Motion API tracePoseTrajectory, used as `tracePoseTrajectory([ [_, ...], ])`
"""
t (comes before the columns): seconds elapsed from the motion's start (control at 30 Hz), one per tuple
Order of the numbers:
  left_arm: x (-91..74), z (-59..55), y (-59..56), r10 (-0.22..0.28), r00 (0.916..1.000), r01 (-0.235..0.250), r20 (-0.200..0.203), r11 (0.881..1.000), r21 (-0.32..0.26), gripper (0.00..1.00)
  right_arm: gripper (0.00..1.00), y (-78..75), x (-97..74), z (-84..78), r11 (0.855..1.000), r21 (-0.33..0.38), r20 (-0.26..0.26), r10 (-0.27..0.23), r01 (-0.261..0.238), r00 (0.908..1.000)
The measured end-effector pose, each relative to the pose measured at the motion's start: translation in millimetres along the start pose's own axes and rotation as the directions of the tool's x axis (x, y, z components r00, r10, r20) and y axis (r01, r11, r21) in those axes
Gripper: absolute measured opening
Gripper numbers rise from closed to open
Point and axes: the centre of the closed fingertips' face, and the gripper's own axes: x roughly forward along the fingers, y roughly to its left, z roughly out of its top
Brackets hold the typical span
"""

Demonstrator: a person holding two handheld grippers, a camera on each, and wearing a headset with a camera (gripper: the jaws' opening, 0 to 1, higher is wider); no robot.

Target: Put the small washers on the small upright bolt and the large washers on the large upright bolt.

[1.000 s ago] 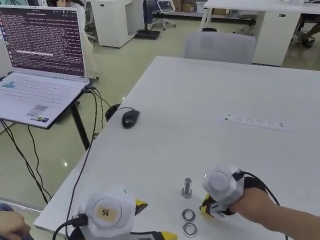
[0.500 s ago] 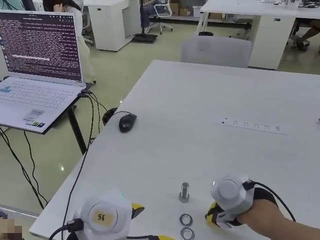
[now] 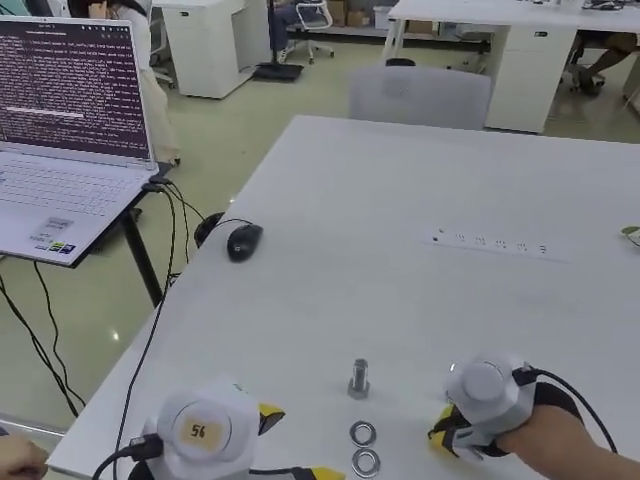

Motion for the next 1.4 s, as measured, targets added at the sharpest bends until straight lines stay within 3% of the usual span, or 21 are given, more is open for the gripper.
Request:
tracePoseTrajectory([
  [0.1, 0.7, 0.6, -0.9, -0.002, 1.0000, 0.002, -0.001, 1.000, 0.001, 0.60, 0.15, -2.7, -1.7, -3.6, 0.999, -0.037, -0.037, -0.006, 0.005, 0.9993],
  [0.33, 1.6, 0.2, -1.5, 0.000, 1.0000, 0.000, -0.002, 1.000, -0.001, 0.60, 0.17, -0.6, -2.2, -4.4, 0.999, -0.053, -0.047, 0.009, -0.011, 0.9989],
  [0.53, 2.5, 0.3, -1.6, 0.002, 1.0000, -0.002, -0.003, 1.000, -0.003, 0.60, 0.15, 1.0, -2.4, -5.2, 0.990, -0.141, -0.069, 0.018, -0.027, 0.9975],
  [0.77, 4.1, 2.7, -2.3, 0.002, 1.0000, -0.002, -0.002, 1.000, 0.006, 0.60, 0.14, 2.2, -4.0, -5.2, 0.992, -0.125, -0.060, 0.003, -0.010, 0.9982],
  [1.13, 0.9, 0.2, 2.8, 0.012, 0.9999, -0.012, 0.000, 1.000, 0.000, 0.60, 0.13, 2.2, -8.2, -11.1, 1.000, -0.009, -0.004, 0.002, -0.002, 1.0000],
  [1.4, 0.7, -0.4, 1.3, 0.009, 1.0000, -0.009, 0.000, 1.000, -0.002, 0.60, 0.13, -3.7, -21.6, -10.6, 0.999, 0.028, 0.036, -0.032, 0.030, 0.9989],
])
